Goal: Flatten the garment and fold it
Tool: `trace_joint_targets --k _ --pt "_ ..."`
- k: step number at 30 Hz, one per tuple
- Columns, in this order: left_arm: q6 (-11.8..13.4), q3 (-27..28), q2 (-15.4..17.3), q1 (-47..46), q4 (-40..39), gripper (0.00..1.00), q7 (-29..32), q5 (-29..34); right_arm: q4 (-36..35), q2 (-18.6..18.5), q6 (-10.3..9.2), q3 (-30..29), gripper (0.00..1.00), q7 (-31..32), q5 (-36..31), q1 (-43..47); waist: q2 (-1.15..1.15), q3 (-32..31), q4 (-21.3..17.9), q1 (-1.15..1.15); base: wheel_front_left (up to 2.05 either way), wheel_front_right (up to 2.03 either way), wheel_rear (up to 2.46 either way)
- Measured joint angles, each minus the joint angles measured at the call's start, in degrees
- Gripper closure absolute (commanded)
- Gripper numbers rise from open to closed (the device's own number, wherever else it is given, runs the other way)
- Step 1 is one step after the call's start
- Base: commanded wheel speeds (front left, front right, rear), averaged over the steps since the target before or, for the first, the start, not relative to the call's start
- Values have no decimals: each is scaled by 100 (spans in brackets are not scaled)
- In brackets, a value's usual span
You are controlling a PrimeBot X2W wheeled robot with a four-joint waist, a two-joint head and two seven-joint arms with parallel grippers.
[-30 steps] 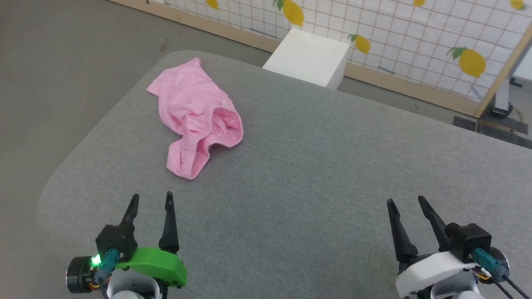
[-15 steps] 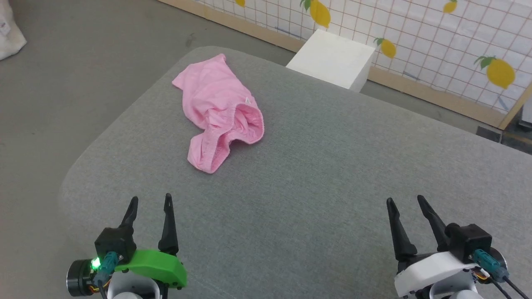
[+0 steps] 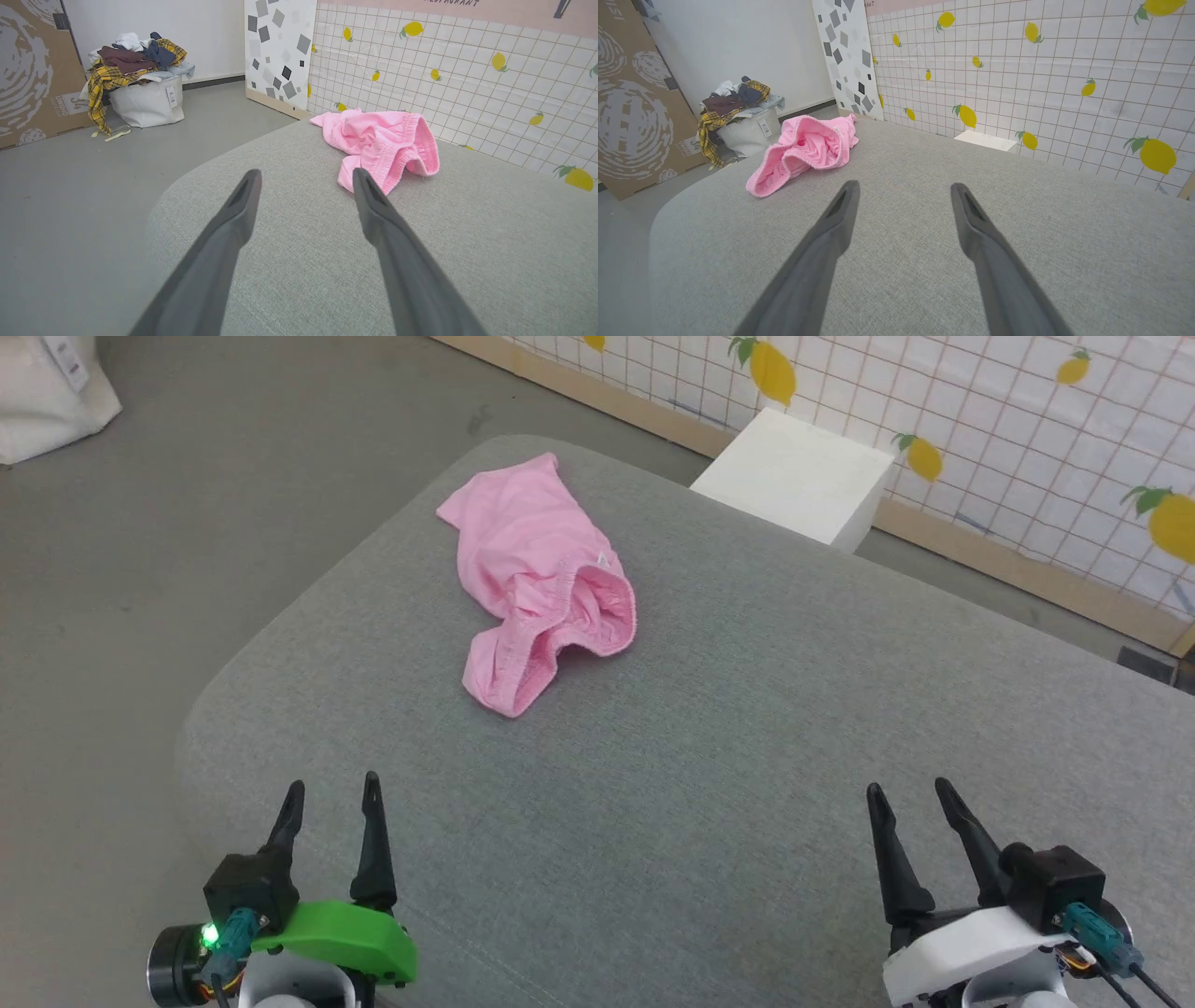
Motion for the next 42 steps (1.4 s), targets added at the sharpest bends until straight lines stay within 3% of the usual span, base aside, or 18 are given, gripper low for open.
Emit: trace_joint_targets --k 12,22,25,27,34,37,42 --pt "56 -67 77 27 75 0 -123 -104 58 0 0 47 0 -99 101 0 0 -28 279 0 0 0 0" --pt "62 -75 83 60 92 0 -124 -294 75 0 0 54 0 -91 163 -4 0 55 227 0 0 0 0" --pt "-9 -67 85 49 103 0 -110 -431 86 1 0 78 0 -90 176 -12 0 71 174 0 0 0 0" --pt "-185 -92 129 -30 104 0 -23 -508 76 1 0 89 0 -45 170 -35 0 98 124 0 0 0 0" --pt "-804 123 468 -1625 404 0 432 -1314 -293 2 0 29 0 272 -225 -433 0 407 -145 0 0 0 0" --pt "-926 162 732 -2423 820 0 818 -1672 -500 2 0 -70 0 413 -388 -587 0 597 -347 0 0 0 0" --pt "-1012 -19 1281 -3601 1724 0 1993 -2362 -835 2 0 -233 0 637 -637 -649 0 995 -726 0 0 0 0"
